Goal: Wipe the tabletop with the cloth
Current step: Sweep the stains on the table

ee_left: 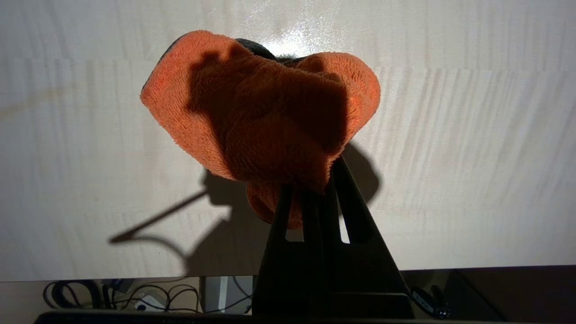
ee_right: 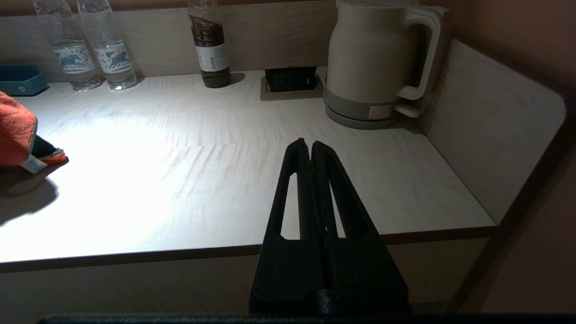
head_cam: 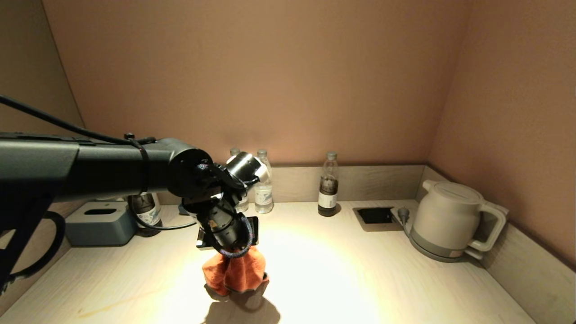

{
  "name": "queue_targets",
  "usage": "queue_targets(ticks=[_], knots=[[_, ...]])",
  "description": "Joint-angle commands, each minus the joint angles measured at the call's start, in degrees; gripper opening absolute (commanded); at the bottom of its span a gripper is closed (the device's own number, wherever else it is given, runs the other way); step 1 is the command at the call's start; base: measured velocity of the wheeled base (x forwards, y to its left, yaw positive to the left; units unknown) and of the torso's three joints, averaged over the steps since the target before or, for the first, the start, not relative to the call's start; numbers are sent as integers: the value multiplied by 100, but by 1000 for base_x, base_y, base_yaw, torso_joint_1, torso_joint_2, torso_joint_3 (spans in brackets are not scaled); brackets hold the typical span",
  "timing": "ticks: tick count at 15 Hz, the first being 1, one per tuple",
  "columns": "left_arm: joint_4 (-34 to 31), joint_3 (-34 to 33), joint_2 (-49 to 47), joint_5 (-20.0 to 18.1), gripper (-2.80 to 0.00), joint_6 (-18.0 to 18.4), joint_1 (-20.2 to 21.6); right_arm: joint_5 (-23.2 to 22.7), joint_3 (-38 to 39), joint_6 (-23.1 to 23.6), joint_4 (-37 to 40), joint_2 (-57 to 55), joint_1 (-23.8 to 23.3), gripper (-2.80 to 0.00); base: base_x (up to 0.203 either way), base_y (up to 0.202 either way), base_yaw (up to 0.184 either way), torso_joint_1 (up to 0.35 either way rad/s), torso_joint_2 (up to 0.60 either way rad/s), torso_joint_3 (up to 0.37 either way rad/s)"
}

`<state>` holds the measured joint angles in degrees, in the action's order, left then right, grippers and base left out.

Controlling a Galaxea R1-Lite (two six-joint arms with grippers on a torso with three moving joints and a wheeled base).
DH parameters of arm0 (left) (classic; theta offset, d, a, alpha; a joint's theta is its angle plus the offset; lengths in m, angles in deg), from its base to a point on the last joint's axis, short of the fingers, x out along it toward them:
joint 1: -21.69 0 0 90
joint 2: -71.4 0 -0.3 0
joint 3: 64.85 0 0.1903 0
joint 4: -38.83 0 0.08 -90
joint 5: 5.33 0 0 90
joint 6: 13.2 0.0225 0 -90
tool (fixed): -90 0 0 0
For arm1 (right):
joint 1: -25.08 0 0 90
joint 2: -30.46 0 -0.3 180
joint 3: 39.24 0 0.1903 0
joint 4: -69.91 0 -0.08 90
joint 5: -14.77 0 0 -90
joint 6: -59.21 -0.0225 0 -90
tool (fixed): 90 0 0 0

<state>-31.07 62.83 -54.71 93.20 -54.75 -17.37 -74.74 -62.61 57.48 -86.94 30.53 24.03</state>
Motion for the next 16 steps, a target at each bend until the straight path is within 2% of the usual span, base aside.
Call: queue_targets(ticks=[1, 5, 8, 11, 16], knots=[[-9, 47, -394, 8, -280, -100, -14, 4, 0, -3, -4, -7, -1, -280, 0, 0, 0, 0, 0, 0], [27, 61, -607, -56, -280, -148, -175, 4, 0, -3, -4, -7, -1, -280, 0, 0, 0, 0, 0, 0], [71, 84, -674, -80, -280, -150, -459, -5, 0, -3, -4, -7, -1, -280, 0, 0, 0, 0, 0, 0], [416, 107, -871, -80, -280, -152, -696, 4, 0, -3, -4, -7, -1, -280, 0, 0, 0, 0, 0, 0], [451, 274, -1249, -10, -280, -284, -813, 4, 0, -3, -4, -7, -1, -280, 0, 0, 0, 0, 0, 0]])
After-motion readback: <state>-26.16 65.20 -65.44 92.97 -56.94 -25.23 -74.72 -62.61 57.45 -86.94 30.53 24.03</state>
